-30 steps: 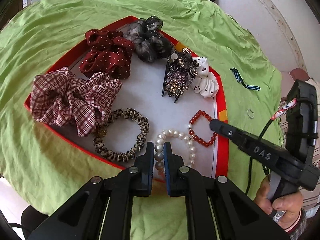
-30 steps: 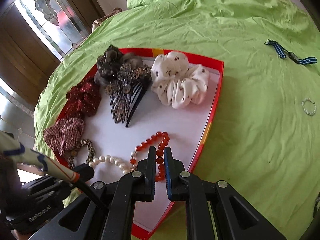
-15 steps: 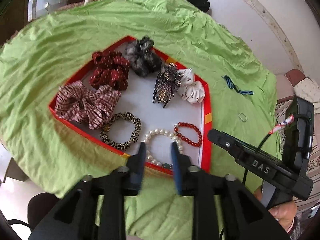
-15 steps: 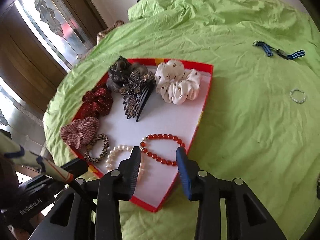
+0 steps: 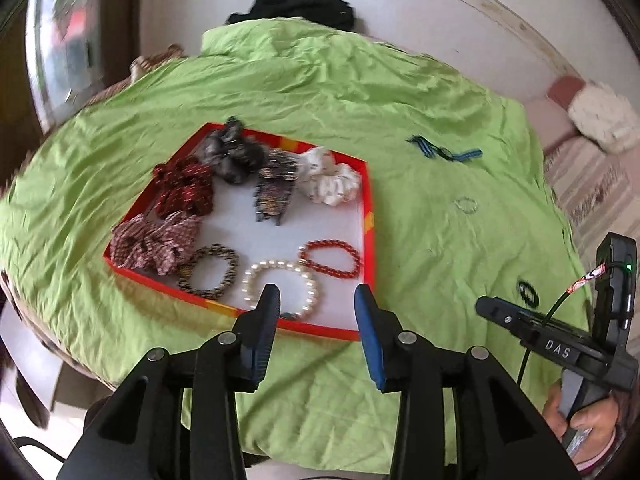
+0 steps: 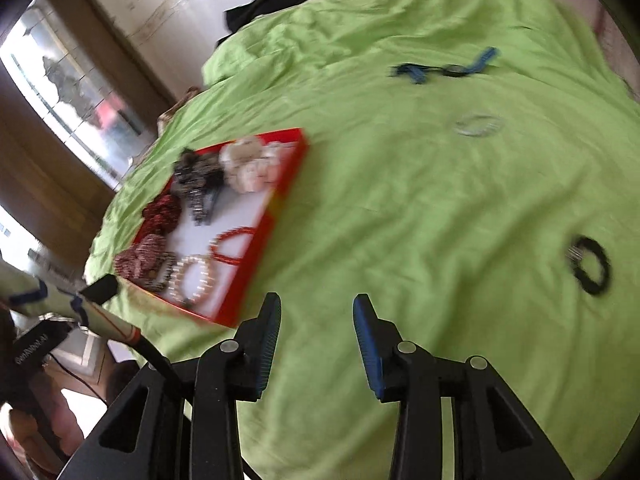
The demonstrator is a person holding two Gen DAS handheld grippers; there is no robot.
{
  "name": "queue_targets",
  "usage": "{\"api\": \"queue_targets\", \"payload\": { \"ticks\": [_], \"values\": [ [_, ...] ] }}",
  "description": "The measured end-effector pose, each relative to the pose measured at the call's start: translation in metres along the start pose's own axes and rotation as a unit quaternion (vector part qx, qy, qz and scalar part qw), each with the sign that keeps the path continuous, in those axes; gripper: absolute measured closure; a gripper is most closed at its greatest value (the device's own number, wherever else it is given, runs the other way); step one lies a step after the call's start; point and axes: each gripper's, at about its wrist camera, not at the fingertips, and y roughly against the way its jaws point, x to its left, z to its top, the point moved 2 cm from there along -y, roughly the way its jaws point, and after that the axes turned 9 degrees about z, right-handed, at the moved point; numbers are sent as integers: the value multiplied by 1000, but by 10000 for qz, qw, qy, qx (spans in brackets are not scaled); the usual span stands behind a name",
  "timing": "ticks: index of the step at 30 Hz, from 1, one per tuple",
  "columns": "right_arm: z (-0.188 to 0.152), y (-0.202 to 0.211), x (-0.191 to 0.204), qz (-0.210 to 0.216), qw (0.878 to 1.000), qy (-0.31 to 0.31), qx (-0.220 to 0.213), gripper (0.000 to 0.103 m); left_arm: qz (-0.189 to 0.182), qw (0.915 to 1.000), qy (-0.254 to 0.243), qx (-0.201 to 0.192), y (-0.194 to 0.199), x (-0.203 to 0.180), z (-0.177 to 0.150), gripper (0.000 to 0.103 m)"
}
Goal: Organize jewelry
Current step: 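Move both open tools toward the black hair tie and grey bead bracelet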
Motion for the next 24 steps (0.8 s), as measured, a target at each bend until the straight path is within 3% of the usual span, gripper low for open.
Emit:
{"api": "queue_targets", "payload": {
  "ticks": [10, 24],
  "values": [
    [-29, 60, -83, -456, 9939, -813, -583, 59, 64, 9978, -656, 76, -1, -49, -12, 64],
    [-38, 79, -104, -1023, 9889, -547, -932, 57, 618, 9894, -1311, 20, -11, -99, -17, 64]
  ]
}}
